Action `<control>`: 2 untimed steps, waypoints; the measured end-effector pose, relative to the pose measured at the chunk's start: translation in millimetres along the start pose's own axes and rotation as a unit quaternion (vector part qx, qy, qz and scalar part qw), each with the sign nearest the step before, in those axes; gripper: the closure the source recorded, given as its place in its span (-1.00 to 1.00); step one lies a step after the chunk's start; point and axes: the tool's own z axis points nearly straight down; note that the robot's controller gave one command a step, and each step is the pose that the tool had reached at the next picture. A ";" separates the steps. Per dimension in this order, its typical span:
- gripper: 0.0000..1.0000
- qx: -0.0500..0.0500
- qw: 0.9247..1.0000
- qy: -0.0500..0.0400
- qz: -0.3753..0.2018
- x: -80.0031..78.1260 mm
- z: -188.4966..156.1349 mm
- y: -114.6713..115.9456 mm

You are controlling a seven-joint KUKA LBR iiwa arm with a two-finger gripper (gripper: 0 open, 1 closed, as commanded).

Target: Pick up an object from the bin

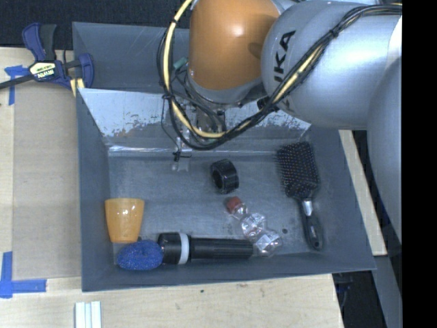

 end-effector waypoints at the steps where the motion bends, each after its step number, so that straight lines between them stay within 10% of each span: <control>1: -1.00 -0.001 1.000 -0.004 0.002 -1.4 -5.6 -1.1; 2: -1.00 -0.001 0.992 -0.003 -0.127 39.7 110.1 50.0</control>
Offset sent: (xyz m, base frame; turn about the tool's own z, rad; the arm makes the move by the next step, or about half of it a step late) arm -0.0611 0.0736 -0.1643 -0.3738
